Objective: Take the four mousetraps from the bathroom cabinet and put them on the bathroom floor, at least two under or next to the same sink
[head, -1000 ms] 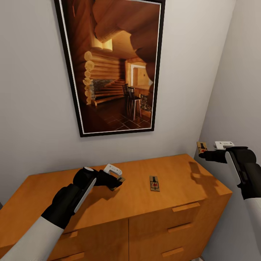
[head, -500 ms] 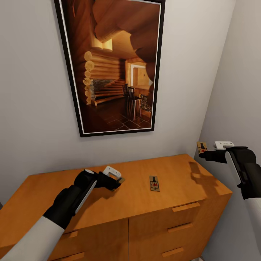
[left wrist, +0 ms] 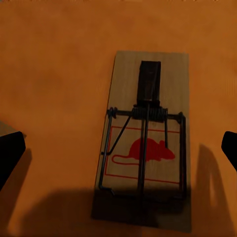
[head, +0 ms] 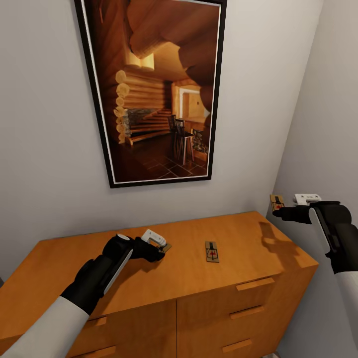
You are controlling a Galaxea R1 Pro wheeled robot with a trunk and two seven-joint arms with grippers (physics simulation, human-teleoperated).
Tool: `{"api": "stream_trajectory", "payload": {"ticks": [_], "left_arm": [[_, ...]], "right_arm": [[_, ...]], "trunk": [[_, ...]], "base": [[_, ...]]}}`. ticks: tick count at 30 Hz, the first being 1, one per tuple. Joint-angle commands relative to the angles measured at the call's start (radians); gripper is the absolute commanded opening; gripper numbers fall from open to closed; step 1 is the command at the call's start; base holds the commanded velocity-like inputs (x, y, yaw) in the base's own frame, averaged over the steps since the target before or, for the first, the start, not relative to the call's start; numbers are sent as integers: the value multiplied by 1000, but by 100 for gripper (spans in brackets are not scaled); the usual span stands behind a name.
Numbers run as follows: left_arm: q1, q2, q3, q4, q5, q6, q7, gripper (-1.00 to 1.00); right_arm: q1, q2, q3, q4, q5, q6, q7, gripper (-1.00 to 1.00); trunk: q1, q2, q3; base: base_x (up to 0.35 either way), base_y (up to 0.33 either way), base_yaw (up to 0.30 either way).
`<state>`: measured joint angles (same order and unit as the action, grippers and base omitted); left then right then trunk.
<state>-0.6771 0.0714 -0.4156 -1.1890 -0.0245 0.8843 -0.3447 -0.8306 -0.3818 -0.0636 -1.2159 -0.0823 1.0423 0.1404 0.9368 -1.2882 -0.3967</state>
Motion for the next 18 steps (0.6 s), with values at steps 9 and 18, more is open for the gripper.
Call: {"api": "stream_trajectory", "payload": {"ticks": [9, 18], "left_arm": [[-1, 1, -1, -1, -3, 3, -4, 100], [-1, 1, -1, -1, -3, 2, -4, 100]], "right_arm": [[-1, 0, -1, -1, -11, 5, -4, -100], [-1, 0, -1, 0, -10, 5, -4, -100]], "trunk": [[0, -1, -1], [0, -1, -1]], "base": [[0, 0, 0], [0, 0, 0]]}}
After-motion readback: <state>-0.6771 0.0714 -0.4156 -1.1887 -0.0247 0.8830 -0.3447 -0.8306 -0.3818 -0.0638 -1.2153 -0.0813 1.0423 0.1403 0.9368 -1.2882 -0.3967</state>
